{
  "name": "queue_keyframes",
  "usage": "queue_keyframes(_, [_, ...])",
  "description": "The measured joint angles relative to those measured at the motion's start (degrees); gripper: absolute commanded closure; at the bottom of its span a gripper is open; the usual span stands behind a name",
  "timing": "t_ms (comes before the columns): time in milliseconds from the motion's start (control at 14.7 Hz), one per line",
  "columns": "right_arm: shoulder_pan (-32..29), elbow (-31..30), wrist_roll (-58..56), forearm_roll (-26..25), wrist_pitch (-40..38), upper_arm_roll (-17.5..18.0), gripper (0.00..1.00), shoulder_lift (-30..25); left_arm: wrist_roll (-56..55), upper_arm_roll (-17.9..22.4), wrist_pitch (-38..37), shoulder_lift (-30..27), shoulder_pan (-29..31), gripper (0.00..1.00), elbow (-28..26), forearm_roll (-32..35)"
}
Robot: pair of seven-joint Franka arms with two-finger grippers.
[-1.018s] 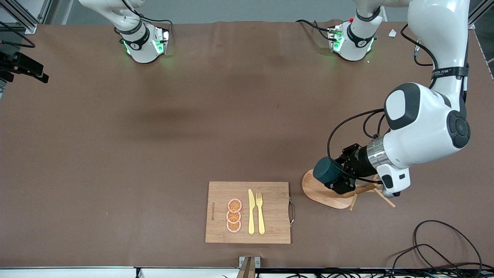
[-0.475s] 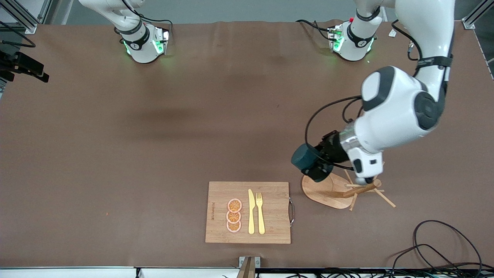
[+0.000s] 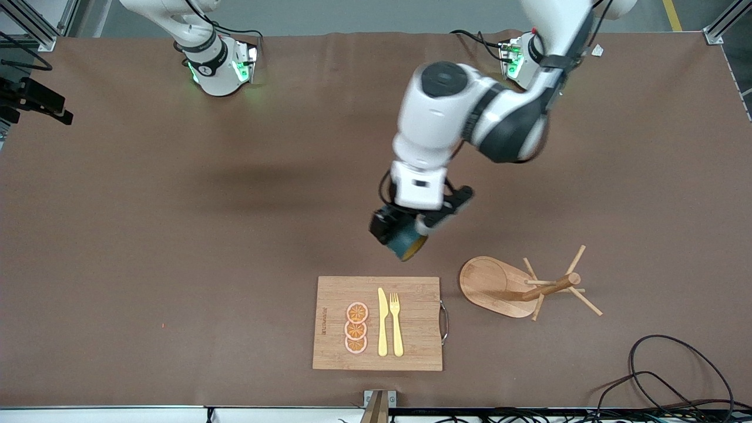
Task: Transfer cup from left to right arm and place
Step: 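Lift the mug off the stand and carry it toward the table middle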
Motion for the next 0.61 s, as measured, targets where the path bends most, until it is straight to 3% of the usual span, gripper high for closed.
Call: queue_keyframes(611, [-1.14,-0.54,0.00,-0.14,1.84,-0.42,0.00,3.64,-16.62,0.24,1.97,10.41,-14.35,0.62,-0.41,40.56])
